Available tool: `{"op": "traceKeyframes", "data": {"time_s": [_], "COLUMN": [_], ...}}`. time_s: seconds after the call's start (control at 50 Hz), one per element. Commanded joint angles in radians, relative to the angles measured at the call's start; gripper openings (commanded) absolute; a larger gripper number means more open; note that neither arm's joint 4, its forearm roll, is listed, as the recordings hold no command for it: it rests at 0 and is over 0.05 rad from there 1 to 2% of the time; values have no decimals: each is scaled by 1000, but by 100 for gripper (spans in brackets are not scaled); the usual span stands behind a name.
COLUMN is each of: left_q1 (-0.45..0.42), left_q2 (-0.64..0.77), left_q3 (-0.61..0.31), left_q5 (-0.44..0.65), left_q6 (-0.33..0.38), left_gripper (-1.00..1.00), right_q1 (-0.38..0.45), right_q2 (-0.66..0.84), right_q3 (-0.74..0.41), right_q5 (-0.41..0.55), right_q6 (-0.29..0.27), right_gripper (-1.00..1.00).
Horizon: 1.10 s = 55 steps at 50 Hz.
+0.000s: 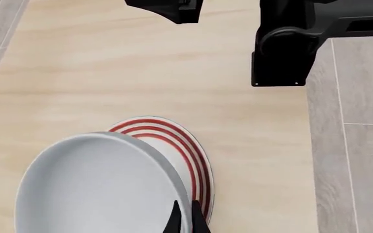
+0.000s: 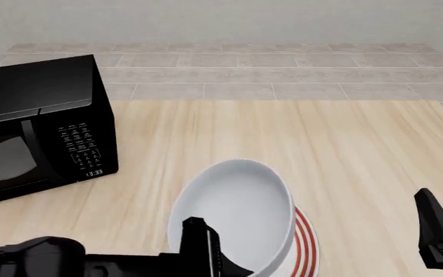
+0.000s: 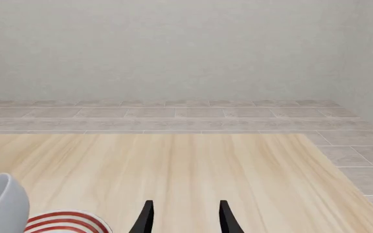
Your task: Pick up the white bowl and put it on the plate.
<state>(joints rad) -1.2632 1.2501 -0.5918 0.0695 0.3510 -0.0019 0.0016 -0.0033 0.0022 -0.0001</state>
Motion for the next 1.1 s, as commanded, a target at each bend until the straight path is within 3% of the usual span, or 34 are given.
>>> {"op": "traceKeyframes", "data": {"time_s": [0.02,1.1], "left_q1": [-3,-19], "left_q2": [16,157], "left_q3": [-7,-4], "left_q5": [-18,-129], "left_q6": [-4,-42], "left_gripper": [-100,-100], "right_q1": [1,2], "right_q2": [1,1], "right_q3": [0,0], "right_q5": [-1,-1], "right_q6": [0,0], "right_gripper": [100,100]}}
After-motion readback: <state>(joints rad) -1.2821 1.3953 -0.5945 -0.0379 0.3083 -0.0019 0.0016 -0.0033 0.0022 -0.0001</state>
